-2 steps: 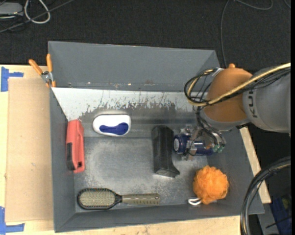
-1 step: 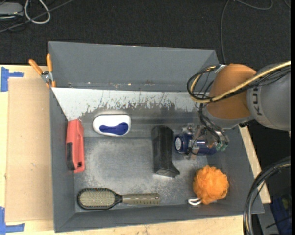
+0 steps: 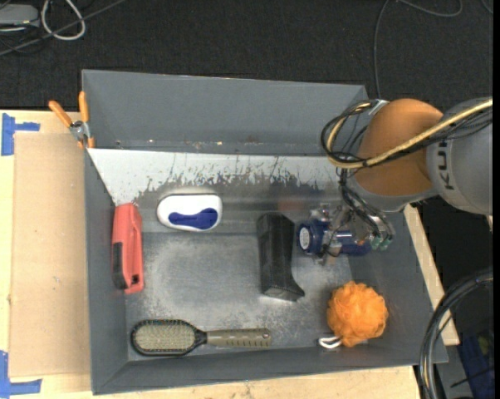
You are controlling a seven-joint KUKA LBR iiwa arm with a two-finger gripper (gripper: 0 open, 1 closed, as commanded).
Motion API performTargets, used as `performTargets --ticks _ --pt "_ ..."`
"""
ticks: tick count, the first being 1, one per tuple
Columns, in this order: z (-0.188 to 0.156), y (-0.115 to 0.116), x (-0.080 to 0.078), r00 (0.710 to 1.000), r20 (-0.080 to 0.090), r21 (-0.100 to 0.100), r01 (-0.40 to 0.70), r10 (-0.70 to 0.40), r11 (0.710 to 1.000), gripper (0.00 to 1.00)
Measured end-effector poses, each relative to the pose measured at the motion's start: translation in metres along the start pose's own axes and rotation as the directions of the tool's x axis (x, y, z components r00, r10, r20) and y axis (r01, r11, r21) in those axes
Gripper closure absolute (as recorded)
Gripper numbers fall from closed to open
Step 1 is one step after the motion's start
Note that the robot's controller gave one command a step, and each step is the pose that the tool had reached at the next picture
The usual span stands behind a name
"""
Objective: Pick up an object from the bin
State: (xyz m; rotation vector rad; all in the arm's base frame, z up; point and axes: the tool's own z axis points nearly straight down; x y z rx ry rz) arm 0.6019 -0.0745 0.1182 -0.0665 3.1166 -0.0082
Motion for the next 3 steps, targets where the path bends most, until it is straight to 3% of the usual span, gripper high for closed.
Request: performTargets --ticks 1,2,3 --pt "-0.036 -0.006 -0.003 0.966 -0.005 -0.002 0.257 -0.257 0.966 1.0" --pt "-0.059 -0.005 -0.005 0.916 0.001 -0.001 0.401 -0.401 0.916 1.0" --pt "-0.107 -0.011 0.007 0.937 -0.007 -0.006 0.35 -0.35 0.937 1.0"
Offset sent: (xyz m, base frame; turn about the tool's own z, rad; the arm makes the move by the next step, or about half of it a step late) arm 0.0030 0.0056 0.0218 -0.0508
